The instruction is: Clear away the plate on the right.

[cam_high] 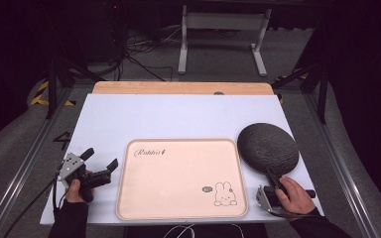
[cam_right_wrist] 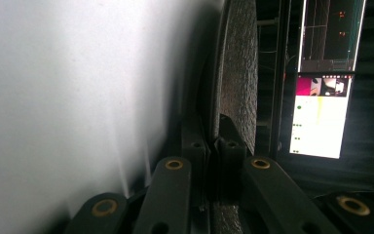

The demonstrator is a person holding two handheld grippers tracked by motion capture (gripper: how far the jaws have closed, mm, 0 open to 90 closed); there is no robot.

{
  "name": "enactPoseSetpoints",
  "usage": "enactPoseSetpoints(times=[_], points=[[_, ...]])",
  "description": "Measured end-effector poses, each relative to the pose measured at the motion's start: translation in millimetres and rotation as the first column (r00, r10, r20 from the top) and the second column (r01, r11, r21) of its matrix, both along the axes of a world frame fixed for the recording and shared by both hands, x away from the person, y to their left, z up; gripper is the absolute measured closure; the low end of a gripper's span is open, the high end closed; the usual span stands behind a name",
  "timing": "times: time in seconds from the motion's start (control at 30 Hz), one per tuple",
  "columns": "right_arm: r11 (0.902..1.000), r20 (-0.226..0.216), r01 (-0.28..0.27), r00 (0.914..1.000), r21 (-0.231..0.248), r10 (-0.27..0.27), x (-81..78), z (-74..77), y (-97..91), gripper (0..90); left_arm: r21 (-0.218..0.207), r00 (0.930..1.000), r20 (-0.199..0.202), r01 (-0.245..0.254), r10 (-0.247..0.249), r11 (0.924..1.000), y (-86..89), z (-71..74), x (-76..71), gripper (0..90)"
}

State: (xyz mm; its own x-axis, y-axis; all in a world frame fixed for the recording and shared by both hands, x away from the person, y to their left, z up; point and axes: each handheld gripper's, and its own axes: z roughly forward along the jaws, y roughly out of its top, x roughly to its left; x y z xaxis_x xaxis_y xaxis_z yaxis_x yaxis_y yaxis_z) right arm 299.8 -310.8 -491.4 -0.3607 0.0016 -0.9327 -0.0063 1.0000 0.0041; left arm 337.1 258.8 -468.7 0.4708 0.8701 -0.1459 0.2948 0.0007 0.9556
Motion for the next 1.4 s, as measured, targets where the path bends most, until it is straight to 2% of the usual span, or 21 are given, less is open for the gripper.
enactPoseSetpoints(times=[0.5, 0.83, 0.97, 1.4], points=[[0.9996, -0.004, 0.015, 0.9999, 0.025, -0.015, 0.5, 2.6, 1.4, 86.7, -0.001, 1.0, -0.001, -0.002, 0.002, 1.0, 0.1, -0.1, 0.0, 0.3], [0.9989, -0.028, 0.023, 0.9994, 0.04, -0.022, -0.4, 9.5, 3.2, 86.7, -0.002, 1.0, -0.001, -0.007, 0.007, 1.0, 0.2, -0.1, -0.2, 0.3], [0.9974, -0.037, 0.023, 0.9991, 0.068, -0.02, -2.4, 15.2, 4.0, 86.6, -0.002, 1.0, 0.0, -0.008, 0.008, 1.0, 0.2, 0.0, -0.2, 0.3], [0.9981, -0.013, -0.003, 0.9999, 0.061, 0.004, -6.9, 33.6, 9.3, 86.2, 0.002, 1.0, -0.001, -0.005, 0.005, 1.0, 0.0, 0.0, -0.1, 0.3]])
